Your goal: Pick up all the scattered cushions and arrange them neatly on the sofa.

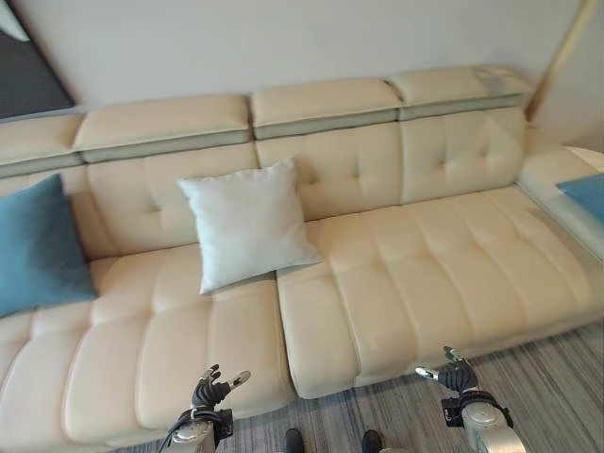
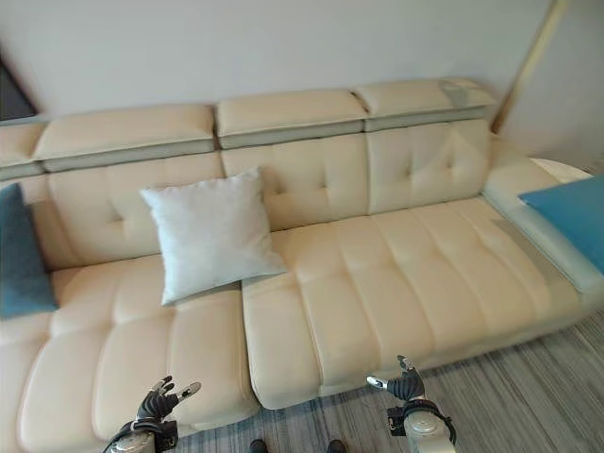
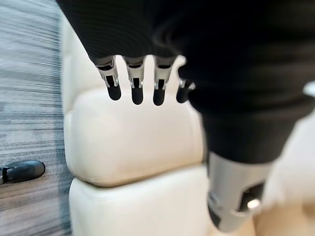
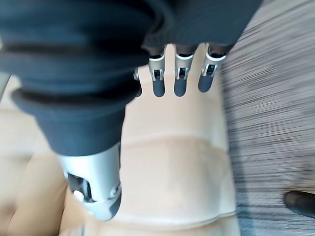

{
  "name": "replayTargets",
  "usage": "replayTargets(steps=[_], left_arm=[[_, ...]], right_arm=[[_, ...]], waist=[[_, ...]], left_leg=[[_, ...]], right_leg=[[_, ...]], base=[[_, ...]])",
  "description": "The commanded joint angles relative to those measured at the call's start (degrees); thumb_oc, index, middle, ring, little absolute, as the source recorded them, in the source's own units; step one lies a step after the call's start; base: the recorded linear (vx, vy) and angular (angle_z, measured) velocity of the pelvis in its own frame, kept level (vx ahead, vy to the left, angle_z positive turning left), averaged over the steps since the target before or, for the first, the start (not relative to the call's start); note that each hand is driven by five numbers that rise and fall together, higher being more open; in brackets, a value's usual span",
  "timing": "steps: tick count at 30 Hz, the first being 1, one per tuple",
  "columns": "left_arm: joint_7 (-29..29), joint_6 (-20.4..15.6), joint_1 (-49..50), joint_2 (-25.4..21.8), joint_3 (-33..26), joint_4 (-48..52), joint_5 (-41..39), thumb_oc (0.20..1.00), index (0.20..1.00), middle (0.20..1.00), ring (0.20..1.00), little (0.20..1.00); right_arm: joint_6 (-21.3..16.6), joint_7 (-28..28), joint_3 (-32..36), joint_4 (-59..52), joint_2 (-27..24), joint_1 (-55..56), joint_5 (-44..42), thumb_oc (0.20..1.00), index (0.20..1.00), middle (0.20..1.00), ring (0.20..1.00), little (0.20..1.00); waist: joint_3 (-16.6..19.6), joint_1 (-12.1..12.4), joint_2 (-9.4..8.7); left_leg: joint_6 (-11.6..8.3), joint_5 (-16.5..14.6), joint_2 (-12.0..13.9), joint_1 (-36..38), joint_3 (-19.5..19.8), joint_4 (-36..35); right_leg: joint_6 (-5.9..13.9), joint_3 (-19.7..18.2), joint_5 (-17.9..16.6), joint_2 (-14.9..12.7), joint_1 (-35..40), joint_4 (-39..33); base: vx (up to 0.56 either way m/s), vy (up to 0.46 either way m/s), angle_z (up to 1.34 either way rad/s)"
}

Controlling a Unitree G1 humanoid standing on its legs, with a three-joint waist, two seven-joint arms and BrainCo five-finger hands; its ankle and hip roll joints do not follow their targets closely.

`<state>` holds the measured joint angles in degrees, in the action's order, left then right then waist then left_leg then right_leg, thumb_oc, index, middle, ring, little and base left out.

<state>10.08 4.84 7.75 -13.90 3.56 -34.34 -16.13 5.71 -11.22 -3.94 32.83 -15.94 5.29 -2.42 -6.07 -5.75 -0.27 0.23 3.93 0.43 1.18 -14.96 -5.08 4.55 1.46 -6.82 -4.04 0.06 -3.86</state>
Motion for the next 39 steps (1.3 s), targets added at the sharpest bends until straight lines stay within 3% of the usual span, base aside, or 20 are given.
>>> replayTargets(steps=[1,3,6,9,15,18,19,21,23,24,26,28,30,32,36,39], left_arm=[[0.25,-1.86,-4.09,-2.35,-0.19,0.15,3.42,1.0,1.0,1.0,1.0,1.0],[0.46,-1.99,-4.2,-2.68,-0.98,1.01,3.5,1.0,1.0,1.0,1.0,1.0],[-0.14,-1.76,-4.2,-2.35,-1.59,1.3,3.83,1.0,1.0,1.0,1.0,1.0],[-0.55,-1.54,-4.24,-1.94,-1.57,1.8,3.9,1.0,1.0,1.0,1.0,1.0],[-1.02,-1.57,-4.81,-0.9,-0.5,2.2,3.45,1.0,1.0,1.0,1.0,1.0],[-1.0,-1.64,-5.09,-0.47,-0.26,1.92,2.42,1.0,1.0,1.0,1.0,1.0],[-0.85,-1.7,-5.18,-0.46,-0.11,1.87,1.9,1.0,1.0,1.0,1.0,1.0],[-0.65,-1.99,-5.0,-0.4,0.18,2.15,1.14,1.0,1.0,1.0,1.0,1.0],[0.06,-2.3,-4.55,-0.24,0.42,2.57,0.14,1.0,1.0,1.0,1.0,1.0],[0.22,-2.24,-3.53,0.06,0.63,3.33,-0.03,1.0,1.0,1.0,1.0,1.0],[0.21,-2.25,-2.9,-0.03,0.57,3.86,0.09,1.0,1.0,1.0,1.0,1.0],[0.27,-2.11,-2.35,-0.02,0.49,3.92,0.24,1.0,1.0,1.0,1.0,1.0],[0.28,-1.91,-1.92,-0.02,0.44,3.61,0.32,1.0,1.0,1.0,1.0,1.0],[0.42,-1.66,-1.84,-0.07,0.8,3.4,0.51,1.0,1.0,1.0,1.0,1.0],[0.59,-1.61,-2.64,-0.38,1.04,2.52,1.3,1.0,1.0,1.0,1.0,1.0],[0.9,-1.86,-2.13,-0.44,0.82,3.19,0.89,1.0,1.0,1.0,1.0,1.0]], right_arm=[[-1.1,-1.35,1.87,-1.1,-0.95,-3.44,-1.18,1.0,1.0,1.0,1.0,1.0],[-1.23,-1.81,2.81,-1.18,-1.25,-3.59,-1.17,1.0,1.0,1.0,1.0,1.0],[-0.9,-1.57,3.75,-0.48,-2.72,-3.74,-0.7,1.0,1.0,1.0,1.0,1.0],[-0.48,-1.31,3.93,-0.88,-3.37,-3.74,0.04,1.0,1.0,1.0,1.0,1.0],[-0.61,-1.28,4.59,-1.95,-3.89,-2.34,-0.49,1.0,1.0,1.0,1.0,1.0],[-0.86,-1.38,3.99,-1.75,-3.93,-2.48,-1.2,1.0,1.0,1.0,1.0,1.0],[-1.03,-1.3,3.48,-2.03,-4.12,-2.65,-1.42,1.0,1.0,1.0,1.0,1.0],[-1.13,-0.99,2.64,-2.8,-4.82,-3.02,-1.51,1.0,1.0,1.0,1.0,1.0],[-0.82,-0.74,1.4,-2.93,-5.37,-3.34,-0.7,1.0,1.0,1.0,1.0,1.0],[-0.44,-0.37,0.47,-3.02,-5.6,-3.68,-0.16,1.0,1.0,1.0,1.0,1.0],[-0.28,0.05,-0.04,-2.83,-5.59,-3.39,0.23,1.0,1.0,1.0,1.0,1.0],[-0.08,0.23,-0.22,-2.46,-5.69,-3.18,0.52,1.0,1.0,1.0,1.0,1.0],[-0.11,0.31,-0.47,-1.73,-5.97,-3.33,0.74,1.0,1.0,1.0,1.0,1.0],[-0.13,0.32,-0.84,-1.23,-5.97,-3.23,0.77,1.0,1.0,1.0,1.0,1.0],[-0.19,0.29,-1.05,-0.24,-5.66,-3.51,0.63,1.0,1.0,1.0,1.0,1.0],[-0.04,0.86,-1.32,-0.73,-5.14,-3.45,1.18,1.0,1.0,1.0,1.0,1.0]], waist=[[-2.86,0.64,1.09],[-2.88,1.76,1.48],[-2.3,2.14,1.14],[-2.24,2.18,0.89],[-1.77,0.69,1.58],[-2.16,0.17,1.8],[-2.67,0.49,1.73],[-3.68,1.32,1.59],[-4.03,2.54,1.31],[-4.21,3.98,0.92],[-4.2,4.77,0.16],[-4.05,5.42,0.02],[-3.98,6.04,0.34],[-4.31,6.09,0.61],[-4.63,6.08,1.05],[-3.06,6.71,1.11]], left_leg=[[0.85,-8.73,-0.22,3.87,-2.94,0.08],[0.08,-9.71,0.83,5.01,-6.37,0.08],[-0.51,-9.67,1.38,6.52,-12.07,0.08],[-0.71,-9.93,1.46,7.58,-14.46,0.08],[-3.0,-8.55,3.16,9.36,-15.97,1.18],[-5.14,-7.97,6.42,7.73,-16.95,10.16],[-5.99,-6.8,8.23,6.48,-16.0,15.3],[-6.39,-4.55,8.95,3.79,-11.27,22.0],[-4.75,-5.83,6.01,0.66,-3.2,24.87],[-2.6,-9.2,1.57,-2.12,4.16,22.62],[-1.28,-9.62,-0.39,-4.5,8.76,18.7],[-1.49,-8.23,-2.19,-5.7,13.26,13.93],[-2.26,-2.87,-3.4,-7.28,18.58,6.49],[-3.42,0.35,-3.32,-9.23,19.93,2.07],[-5.06,1.92,-3.73,-13.24,18.73,0.08],[-4.6,3.36,-3.31,-12.0,18.89,0.08]], right_leg=[[2.88,7.57,6.77,-0.11,-4.5,7.33],[3.23,18.81,7.26,-3.4,-3.68,8.48],[3.76,29.53,5.72,-5.46,-2.64,6.72],[4.31,31.75,4.39,-5.66,-1.99,4.34],[3.53,27.32,5.5,-2.61,0.87,-0.8],[1.77,26.17,8.12,-1.3,2.63,-1.13],[0.65,25.34,9.43,-0.49,3.48,-1.13],[-0.87,23.52,10.81,0.57,4.44,-1.14],[-1.79,20.79,11.72,1.16,4.75,-1.13],[-1.74,17.09,12.06,1.46,4.85,-0.49],[-1.86,14.67,11.9,1.16,4.54,-0.34],[-1.93,13.28,12.17,1.59,5.24,-0.73],[-2.16,11.79,12.33,2.68,6.02,-1.14],[-2.41,11.1,13.0,3.36,6.69,-0.89],[-2.24,8.79,14.12,4.74,8.71,-1.14],[-1.58,6.29,15.73,4.62,10.8,-1.14]], base=[[-0.05,0.016,-1.62],[0.0,-0.041,-1.87],[0.02,-0.106,-1.35],[0.07,-0.159,-1.12],[0.17,-0.295,-0.32],[0.17,-0.321,-0.22],[0.21,-0.386,-0.29],[0.2,-0.313,-0.76],[0.21,-0.182,-1.07],[0.2,-0.117,-1.16],[0.2,-0.085,-1.14],[0.22,-0.055,-0.68],[0.22,-0.043,-0.46],[0.21,-0.016,-0.64],[0.26,0.065,-0.42],[0.39,0.171,-0.63]])
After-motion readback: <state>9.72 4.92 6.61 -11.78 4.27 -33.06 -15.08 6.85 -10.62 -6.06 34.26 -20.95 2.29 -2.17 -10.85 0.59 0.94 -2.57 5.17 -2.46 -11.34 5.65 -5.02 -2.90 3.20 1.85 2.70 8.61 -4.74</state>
